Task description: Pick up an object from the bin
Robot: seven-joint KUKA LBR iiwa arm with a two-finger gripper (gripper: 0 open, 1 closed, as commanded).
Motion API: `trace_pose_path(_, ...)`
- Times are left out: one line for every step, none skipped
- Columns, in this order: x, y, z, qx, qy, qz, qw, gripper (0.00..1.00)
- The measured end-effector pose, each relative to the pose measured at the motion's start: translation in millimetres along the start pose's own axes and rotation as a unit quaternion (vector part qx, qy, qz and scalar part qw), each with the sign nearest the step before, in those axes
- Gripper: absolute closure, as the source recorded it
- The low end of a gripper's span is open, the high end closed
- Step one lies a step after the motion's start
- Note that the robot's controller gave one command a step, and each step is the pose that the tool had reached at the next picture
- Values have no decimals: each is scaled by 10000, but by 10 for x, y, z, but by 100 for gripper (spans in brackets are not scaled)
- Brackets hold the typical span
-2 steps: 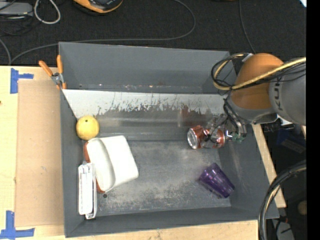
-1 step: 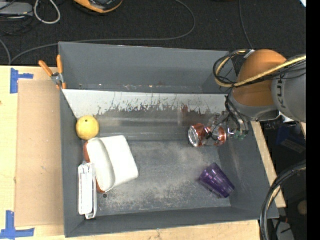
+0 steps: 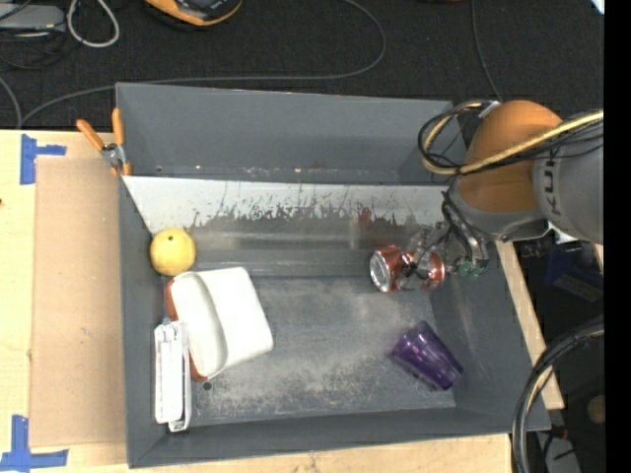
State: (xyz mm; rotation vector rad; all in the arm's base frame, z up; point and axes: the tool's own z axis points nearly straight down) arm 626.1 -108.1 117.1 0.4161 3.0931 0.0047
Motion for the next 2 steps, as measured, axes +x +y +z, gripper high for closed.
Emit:
trace_pose_path(-26,3,-681,-3,-19,-19,10000,100)
trace_pose_path(13,11,-364,1,43,-33,10000,100)
